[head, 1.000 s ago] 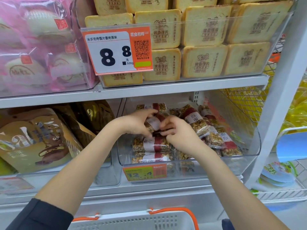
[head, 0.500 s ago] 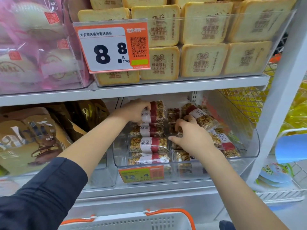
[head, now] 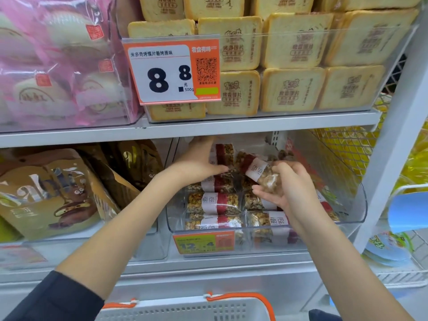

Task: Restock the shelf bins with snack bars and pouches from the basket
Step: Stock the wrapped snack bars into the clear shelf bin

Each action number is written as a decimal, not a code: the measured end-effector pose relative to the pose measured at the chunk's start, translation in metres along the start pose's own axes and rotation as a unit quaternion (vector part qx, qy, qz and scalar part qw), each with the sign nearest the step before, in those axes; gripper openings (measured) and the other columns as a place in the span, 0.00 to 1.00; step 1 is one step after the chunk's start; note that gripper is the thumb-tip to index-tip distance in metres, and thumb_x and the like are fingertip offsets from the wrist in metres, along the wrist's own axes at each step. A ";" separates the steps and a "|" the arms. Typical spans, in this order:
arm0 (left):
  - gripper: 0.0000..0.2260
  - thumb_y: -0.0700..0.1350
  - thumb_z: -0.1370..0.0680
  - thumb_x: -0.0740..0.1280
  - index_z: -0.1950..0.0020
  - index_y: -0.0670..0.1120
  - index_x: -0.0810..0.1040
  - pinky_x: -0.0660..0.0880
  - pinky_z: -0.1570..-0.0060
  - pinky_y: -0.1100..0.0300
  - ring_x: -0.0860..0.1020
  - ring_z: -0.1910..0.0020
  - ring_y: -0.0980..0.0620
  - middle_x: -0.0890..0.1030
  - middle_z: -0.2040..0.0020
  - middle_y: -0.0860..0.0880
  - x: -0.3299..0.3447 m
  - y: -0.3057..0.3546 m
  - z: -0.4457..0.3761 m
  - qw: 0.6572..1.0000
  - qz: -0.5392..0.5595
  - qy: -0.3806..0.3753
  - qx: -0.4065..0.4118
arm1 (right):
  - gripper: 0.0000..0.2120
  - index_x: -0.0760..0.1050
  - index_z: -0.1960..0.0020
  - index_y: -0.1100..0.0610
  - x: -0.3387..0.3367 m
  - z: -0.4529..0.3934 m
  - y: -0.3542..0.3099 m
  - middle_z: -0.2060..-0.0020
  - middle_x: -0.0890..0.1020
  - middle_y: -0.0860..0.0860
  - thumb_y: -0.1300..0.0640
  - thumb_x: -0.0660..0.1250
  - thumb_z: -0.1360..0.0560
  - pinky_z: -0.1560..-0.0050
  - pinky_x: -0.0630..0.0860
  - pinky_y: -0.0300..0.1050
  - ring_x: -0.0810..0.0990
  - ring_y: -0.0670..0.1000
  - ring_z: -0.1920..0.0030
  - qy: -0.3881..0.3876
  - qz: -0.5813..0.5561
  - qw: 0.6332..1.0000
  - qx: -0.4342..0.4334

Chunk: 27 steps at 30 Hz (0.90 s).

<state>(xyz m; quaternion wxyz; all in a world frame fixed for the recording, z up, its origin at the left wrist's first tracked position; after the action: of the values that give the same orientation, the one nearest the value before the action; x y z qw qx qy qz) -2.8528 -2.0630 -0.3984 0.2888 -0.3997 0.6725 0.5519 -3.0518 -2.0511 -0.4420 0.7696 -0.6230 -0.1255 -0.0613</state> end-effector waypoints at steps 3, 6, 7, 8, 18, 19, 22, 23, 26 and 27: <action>0.33 0.48 0.31 0.76 0.31 0.60 0.64 0.65 0.31 0.50 0.63 0.30 0.51 0.64 0.29 0.53 0.001 0.016 0.011 0.997 0.041 -0.038 0.048 | 0.12 0.66 0.37 0.60 0.004 -0.002 0.009 0.52 0.79 0.62 0.61 0.58 0.20 0.68 0.82 0.46 0.84 0.59 0.64 0.005 -0.075 0.996 0.046; 0.24 0.53 0.30 0.74 0.38 0.58 0.68 0.72 0.38 0.51 0.70 0.38 0.53 0.70 0.36 0.54 -0.010 0.013 0.015 0.997 0.072 0.017 -0.002 | 0.10 0.68 0.40 0.61 0.019 0.003 0.014 0.51 0.78 0.62 0.64 0.58 0.21 0.58 0.83 0.51 0.82 0.60 0.54 -0.030 -0.180 0.981 0.071; 0.23 0.56 0.29 0.72 0.39 0.55 0.69 0.74 0.41 0.52 0.73 0.42 0.53 0.72 0.38 0.52 -0.010 0.014 0.018 0.995 0.094 0.019 -0.027 | 0.09 0.68 0.42 0.59 0.027 0.006 0.014 0.50 0.77 0.62 0.65 0.58 0.22 0.53 0.82 0.52 0.80 0.60 0.50 -0.054 -0.186 0.979 0.070; 0.25 0.59 0.29 0.71 0.38 0.51 0.70 0.76 0.44 0.52 0.75 0.44 0.52 0.74 0.40 0.51 -0.007 0.016 0.020 0.990 0.130 -0.006 -0.051 | 0.10 0.67 0.43 0.58 0.036 0.007 0.015 0.50 0.77 0.61 0.66 0.59 0.22 0.48 0.80 0.54 0.79 0.60 0.48 -0.077 -0.162 0.982 0.065; 0.33 0.41 0.33 0.76 0.31 0.47 0.66 0.77 0.48 0.57 0.76 0.44 0.49 0.76 0.39 0.47 0.003 -0.006 0.002 0.989 0.035 -0.081 -0.121 | 0.09 0.70 0.43 0.53 0.024 -0.010 -0.024 0.50 0.79 0.50 0.55 0.62 0.23 0.52 0.75 0.46 0.78 0.51 0.49 -0.019 0.327 0.928 -0.180; 0.30 0.40 0.33 0.75 0.33 0.47 0.68 0.76 0.49 0.58 0.75 0.44 0.49 0.75 0.40 0.48 0.003 -0.004 0.001 0.991 -0.019 -0.095 -0.094 | 0.11 0.69 0.42 0.55 0.012 -0.010 -0.034 0.51 0.79 0.52 0.55 0.63 0.23 0.54 0.73 0.47 0.77 0.55 0.50 0.039 0.421 0.877 -0.228; 0.24 0.35 0.30 0.72 0.36 0.48 0.72 0.73 0.50 0.60 0.73 0.42 0.50 0.74 0.39 0.48 0.016 -0.005 -0.002 0.978 -0.136 -0.153 -0.033 | 0.23 0.66 0.34 0.57 -0.008 -0.017 -0.030 0.42 0.77 0.58 0.50 0.66 0.25 0.45 0.68 0.55 0.72 0.63 0.41 0.113 0.642 0.728 -0.210; 0.23 0.35 0.29 0.72 0.37 0.47 0.73 0.72 0.50 0.62 0.73 0.42 0.50 0.73 0.38 0.48 0.021 -0.007 -0.003 0.974 -0.153 -0.168 -0.025 | 0.24 0.65 0.33 0.57 -0.010 -0.021 -0.024 0.40 0.76 0.58 0.49 0.66 0.25 0.43 0.67 0.56 0.71 0.63 0.39 0.105 0.670 0.710 -0.187; 0.24 0.33 0.30 0.72 0.37 0.47 0.74 0.71 0.50 0.62 0.72 0.40 0.49 0.72 0.36 0.47 0.026 -0.014 -0.007 0.971 -0.163 -0.173 -0.017 | 0.21 0.66 0.31 0.55 -0.008 -0.024 -0.020 0.41 0.77 0.59 0.54 0.64 0.23 0.43 0.68 0.56 0.70 0.63 0.39 0.090 0.675 0.705 -0.200; 0.25 0.33 0.31 0.73 0.37 0.48 0.74 0.70 0.50 0.62 0.71 0.39 0.49 0.70 0.36 0.47 0.025 -0.016 -0.008 0.972 -0.164 -0.166 -0.016 | 0.20 0.67 0.32 0.55 -0.009 -0.025 -0.023 0.41 0.77 0.59 0.57 0.64 0.23 0.44 0.69 0.56 0.70 0.63 0.40 0.090 0.658 0.714 -0.220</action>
<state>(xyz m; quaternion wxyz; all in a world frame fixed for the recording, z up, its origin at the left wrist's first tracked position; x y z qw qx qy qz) -2.8521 -2.0773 -0.4255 0.4765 -0.4119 0.5313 0.5665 -3.0631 -2.0809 -0.4279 0.4640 -0.6917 0.4032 0.3791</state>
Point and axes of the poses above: each hand's wrist, its own z-axis away from the middle knuckle, its own x-axis out of the palm, y = z × x, the point moved 8 cm from there along -z, towards the middle knuckle
